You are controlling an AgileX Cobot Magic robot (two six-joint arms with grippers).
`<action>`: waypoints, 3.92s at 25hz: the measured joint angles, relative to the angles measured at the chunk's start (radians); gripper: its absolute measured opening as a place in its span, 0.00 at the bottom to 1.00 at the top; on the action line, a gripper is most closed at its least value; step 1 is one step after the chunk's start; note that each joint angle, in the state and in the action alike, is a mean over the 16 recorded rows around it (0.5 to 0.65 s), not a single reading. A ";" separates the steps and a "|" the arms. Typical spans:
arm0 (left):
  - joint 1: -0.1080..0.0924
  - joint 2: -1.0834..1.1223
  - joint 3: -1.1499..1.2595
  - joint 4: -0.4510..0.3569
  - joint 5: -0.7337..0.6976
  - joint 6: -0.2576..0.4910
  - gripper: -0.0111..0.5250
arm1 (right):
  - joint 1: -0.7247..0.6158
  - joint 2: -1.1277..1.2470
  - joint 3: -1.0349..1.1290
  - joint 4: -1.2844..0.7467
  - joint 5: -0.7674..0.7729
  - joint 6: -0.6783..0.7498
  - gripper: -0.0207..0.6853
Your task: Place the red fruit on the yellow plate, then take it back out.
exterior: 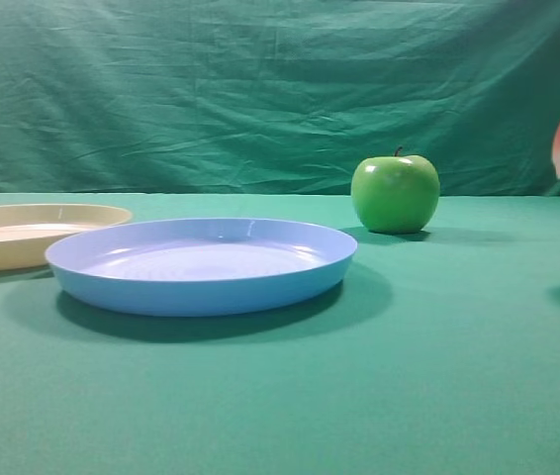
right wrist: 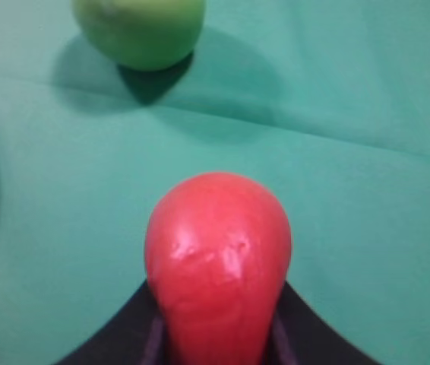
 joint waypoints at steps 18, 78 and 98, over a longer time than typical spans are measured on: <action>0.000 0.000 0.000 0.000 0.000 0.000 0.02 | 0.021 0.066 -0.003 0.016 -0.016 -0.002 0.73; 0.000 0.000 0.000 0.000 0.000 0.000 0.02 | -0.354 -1.324 0.133 -0.069 0.627 0.058 0.03; 0.000 0.000 0.000 0.000 0.000 0.000 0.02 | -0.418 -1.518 0.470 -0.084 0.531 -0.008 0.03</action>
